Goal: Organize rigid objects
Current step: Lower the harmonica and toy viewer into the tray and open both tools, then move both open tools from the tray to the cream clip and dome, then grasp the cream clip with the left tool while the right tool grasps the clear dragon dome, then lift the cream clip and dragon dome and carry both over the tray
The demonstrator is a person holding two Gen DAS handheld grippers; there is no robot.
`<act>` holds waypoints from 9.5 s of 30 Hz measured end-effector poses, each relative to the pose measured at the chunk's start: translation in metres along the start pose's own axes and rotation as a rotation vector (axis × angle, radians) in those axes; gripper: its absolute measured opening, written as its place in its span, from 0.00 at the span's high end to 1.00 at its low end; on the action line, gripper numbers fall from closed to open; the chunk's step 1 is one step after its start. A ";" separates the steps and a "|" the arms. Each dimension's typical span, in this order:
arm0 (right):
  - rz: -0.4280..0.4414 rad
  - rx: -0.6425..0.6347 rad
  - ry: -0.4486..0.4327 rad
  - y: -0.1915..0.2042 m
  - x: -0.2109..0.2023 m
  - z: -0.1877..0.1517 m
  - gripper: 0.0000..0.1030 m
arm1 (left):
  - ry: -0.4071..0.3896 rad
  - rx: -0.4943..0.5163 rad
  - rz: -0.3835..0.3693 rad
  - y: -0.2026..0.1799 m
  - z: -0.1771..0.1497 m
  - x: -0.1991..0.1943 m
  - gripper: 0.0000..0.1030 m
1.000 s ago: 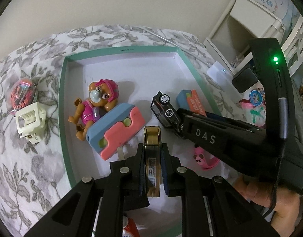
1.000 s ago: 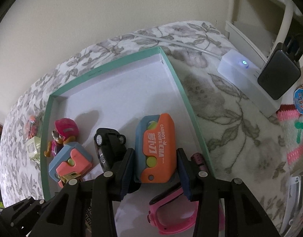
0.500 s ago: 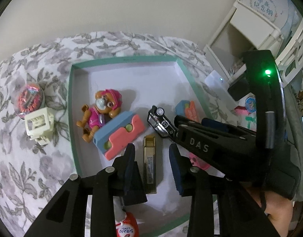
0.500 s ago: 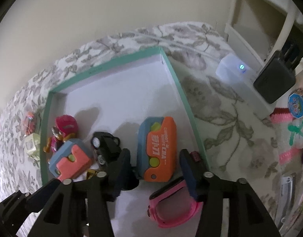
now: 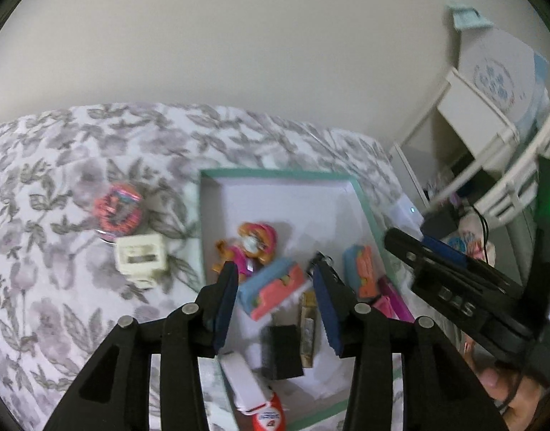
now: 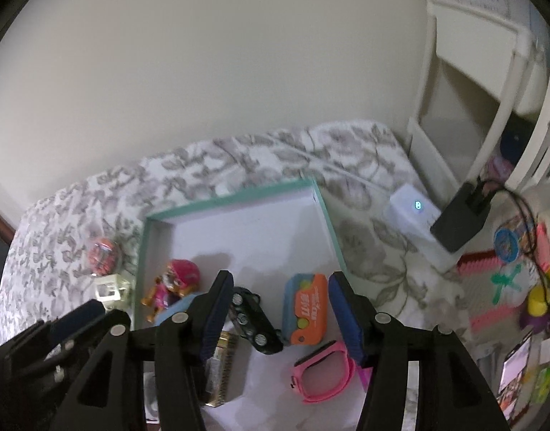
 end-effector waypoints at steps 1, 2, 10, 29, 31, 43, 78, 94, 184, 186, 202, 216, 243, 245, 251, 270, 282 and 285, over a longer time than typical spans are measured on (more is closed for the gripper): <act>0.004 -0.007 -0.013 0.002 -0.004 0.003 0.38 | -0.007 -0.005 0.007 0.003 0.002 -0.002 0.45; 0.005 -0.011 -0.021 0.004 -0.006 0.004 0.37 | -0.017 -0.014 0.018 0.007 0.004 -0.004 0.39; 0.018 -0.029 -0.020 0.010 -0.002 -0.001 0.20 | -0.079 -0.060 0.115 0.038 0.018 -0.014 0.19; 0.007 -0.063 0.000 0.014 0.016 -0.012 0.00 | -0.161 -0.029 0.213 0.051 0.019 -0.015 0.01; 0.006 -0.062 0.002 0.014 0.016 -0.012 0.00 | -0.165 -0.028 0.210 0.051 0.020 -0.016 0.00; 0.070 -0.078 0.021 0.044 0.023 -0.017 0.00 | -0.179 -0.041 0.246 0.073 0.027 -0.023 0.00; 0.273 -0.205 0.091 0.198 0.055 -0.066 0.00 | -0.122 -0.240 0.362 0.222 0.029 -0.049 0.00; 0.297 -0.151 0.119 0.203 0.071 -0.075 0.10 | -0.027 -0.177 0.341 0.212 0.013 -0.009 0.00; 0.079 -0.118 0.035 0.122 0.060 -0.035 0.32 | 0.070 -0.018 0.150 0.135 -0.033 0.064 0.40; 0.078 -0.124 0.038 0.124 0.061 -0.037 0.32 | 0.076 -0.026 0.148 0.138 -0.033 0.063 0.44; 0.126 -0.163 0.033 0.143 0.060 -0.043 0.32 | 0.091 -0.145 0.177 0.177 -0.026 0.050 0.46; 0.234 -0.122 0.041 0.175 0.068 -0.048 0.32 | 0.060 -0.290 0.260 0.237 -0.018 0.031 0.46; 0.223 -0.180 0.162 0.257 0.130 -0.062 0.30 | 0.026 -0.439 0.291 0.298 -0.015 0.000 0.46; 0.213 -0.184 0.166 0.259 0.134 -0.062 0.29 | 0.027 -0.441 0.289 0.298 -0.014 0.003 0.46; 0.201 -0.187 0.172 0.261 0.142 -0.062 0.27 | 0.026 -0.447 0.287 0.299 -0.015 0.002 0.46; 0.158 -0.260 0.167 0.278 0.158 -0.061 0.20 | 0.006 -0.473 0.270 0.299 -0.016 0.002 0.42; 0.150 -0.267 0.167 0.274 0.153 -0.063 0.28 | -0.015 -0.486 0.264 0.299 -0.015 0.001 0.42; 0.157 -0.267 0.163 0.272 0.150 -0.064 0.28 | -0.021 -0.485 0.262 0.299 -0.016 0.000 0.44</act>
Point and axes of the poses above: each gripper's, at about its wrist camera, not at the fingertips, and x roughly the way its jaws point, y to its left, z to its top, the point moved 3 cm from there along x, roughly the way its jaws point, and after that the axes turned 15 degrees about -y, right-handed, at the moved point
